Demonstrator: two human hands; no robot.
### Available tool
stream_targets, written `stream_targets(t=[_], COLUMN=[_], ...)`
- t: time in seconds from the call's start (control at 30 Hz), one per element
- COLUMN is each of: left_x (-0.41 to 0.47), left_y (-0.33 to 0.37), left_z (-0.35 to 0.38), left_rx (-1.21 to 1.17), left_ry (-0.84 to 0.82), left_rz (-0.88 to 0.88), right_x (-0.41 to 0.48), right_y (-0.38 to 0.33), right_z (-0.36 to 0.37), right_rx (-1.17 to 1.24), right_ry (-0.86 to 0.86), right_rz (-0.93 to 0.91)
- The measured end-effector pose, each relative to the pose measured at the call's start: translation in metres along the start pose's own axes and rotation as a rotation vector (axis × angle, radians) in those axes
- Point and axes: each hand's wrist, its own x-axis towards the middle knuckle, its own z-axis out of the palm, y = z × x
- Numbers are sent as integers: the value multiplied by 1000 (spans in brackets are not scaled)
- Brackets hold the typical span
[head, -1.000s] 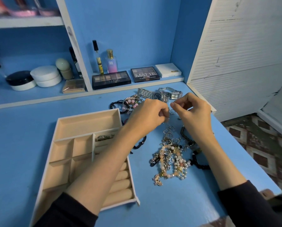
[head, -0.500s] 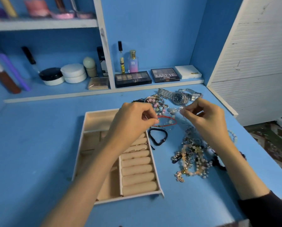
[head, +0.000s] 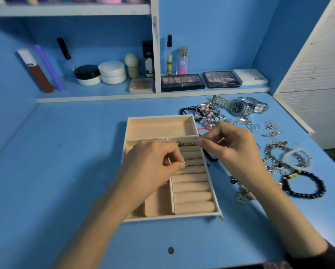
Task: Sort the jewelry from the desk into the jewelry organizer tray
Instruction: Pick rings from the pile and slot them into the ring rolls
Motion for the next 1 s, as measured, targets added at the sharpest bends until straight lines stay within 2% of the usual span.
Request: stream_targets(t=[0.43,0.6,0.77,1.0], left_x=[3,1,1,3], left_y=[2,3,0,2], left_z=[-17,-19,-17,-18], left_rx=[200,162,202,249], left_ry=[-262,-250,-239,-297], left_rz=[109,110,185,133], right_x=[-5,-9,-12,-16], right_y=[-4,-7,-10,-14], right_z=[8,5,1,-3], right_rx=[-56,-94,-111,-157], right_ry=[-48,-69,-63,-135], right_rz=[-19,-37,-35,-32])
